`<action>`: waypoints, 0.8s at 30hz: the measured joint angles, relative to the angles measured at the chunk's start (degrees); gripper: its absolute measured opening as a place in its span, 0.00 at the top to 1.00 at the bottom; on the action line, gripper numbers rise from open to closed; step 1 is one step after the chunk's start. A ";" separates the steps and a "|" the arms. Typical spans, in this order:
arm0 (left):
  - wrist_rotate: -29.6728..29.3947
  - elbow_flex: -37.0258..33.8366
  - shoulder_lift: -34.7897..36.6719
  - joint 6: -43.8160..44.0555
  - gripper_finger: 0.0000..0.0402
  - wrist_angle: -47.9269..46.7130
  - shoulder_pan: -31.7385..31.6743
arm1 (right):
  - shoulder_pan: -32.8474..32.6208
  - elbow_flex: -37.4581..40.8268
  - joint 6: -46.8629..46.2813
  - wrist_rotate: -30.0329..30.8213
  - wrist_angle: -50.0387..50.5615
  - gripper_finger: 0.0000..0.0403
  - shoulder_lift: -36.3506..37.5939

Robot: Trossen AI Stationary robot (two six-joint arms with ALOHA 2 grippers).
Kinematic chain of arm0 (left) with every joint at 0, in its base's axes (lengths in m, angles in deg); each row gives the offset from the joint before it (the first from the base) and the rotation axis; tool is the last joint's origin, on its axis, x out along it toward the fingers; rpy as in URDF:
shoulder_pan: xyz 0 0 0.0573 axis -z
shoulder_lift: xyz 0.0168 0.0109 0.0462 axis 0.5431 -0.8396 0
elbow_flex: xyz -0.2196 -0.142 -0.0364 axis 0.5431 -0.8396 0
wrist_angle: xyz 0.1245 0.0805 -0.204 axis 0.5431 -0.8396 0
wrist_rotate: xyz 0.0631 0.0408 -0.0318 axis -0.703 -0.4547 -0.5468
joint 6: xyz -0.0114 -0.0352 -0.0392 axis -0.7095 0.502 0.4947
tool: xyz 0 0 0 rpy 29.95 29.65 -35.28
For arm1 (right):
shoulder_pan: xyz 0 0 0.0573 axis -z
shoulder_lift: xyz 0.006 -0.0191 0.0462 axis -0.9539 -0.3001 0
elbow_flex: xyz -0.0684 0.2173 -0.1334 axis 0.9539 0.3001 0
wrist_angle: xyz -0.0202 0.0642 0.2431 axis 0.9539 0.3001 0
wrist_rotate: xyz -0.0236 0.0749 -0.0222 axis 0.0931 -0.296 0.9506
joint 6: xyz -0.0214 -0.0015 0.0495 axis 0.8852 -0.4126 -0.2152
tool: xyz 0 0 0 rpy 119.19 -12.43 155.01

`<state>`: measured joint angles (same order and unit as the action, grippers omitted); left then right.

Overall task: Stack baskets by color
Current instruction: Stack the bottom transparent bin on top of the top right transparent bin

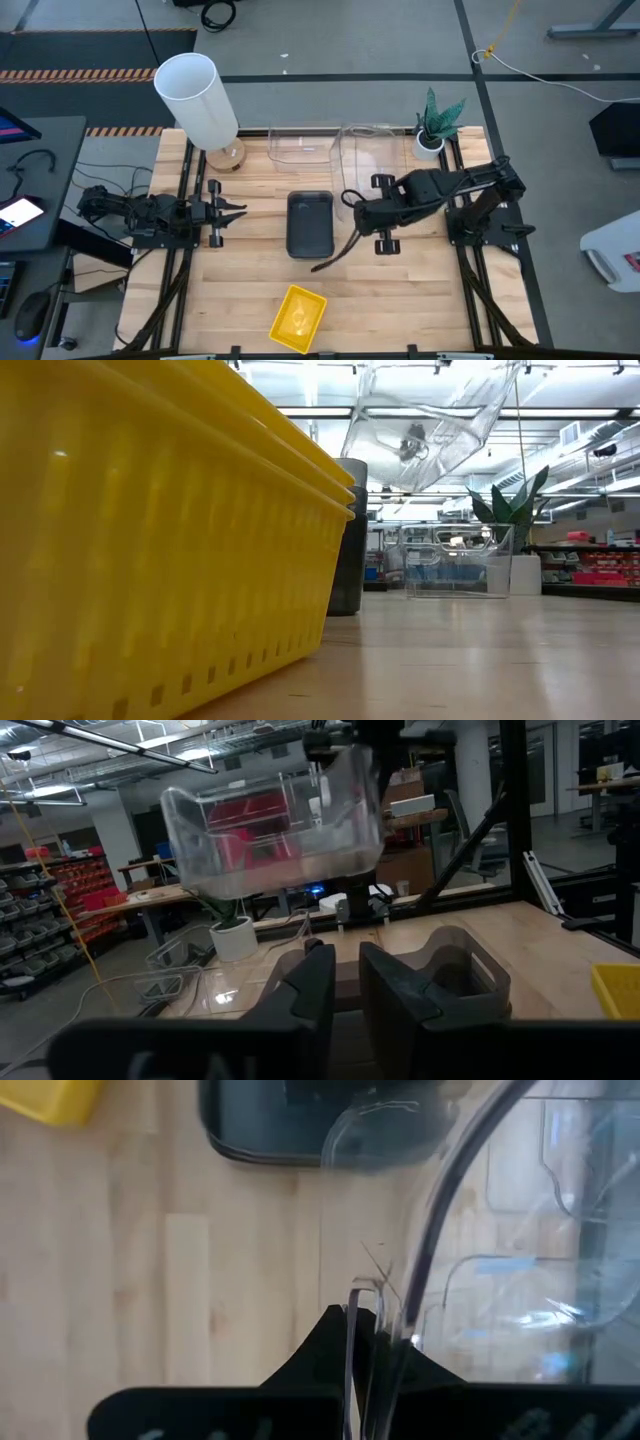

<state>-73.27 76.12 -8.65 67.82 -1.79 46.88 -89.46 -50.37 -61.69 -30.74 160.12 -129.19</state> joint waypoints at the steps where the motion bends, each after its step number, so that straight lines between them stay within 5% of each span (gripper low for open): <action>1: 0.00 0.00 0.00 0.00 0.86 0.00 0.02 | 0.63 0.69 0.56 0.00 0.03 0.98 0.10; 24: 0.00 0.00 0.00 0.00 0.87 0.00 0.02 | 11.20 15.64 4.94 1.50 0.04 0.98 6.85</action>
<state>-73.27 76.12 -8.65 67.82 -1.79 46.89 -78.26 -34.74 -56.75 -29.23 160.15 -122.34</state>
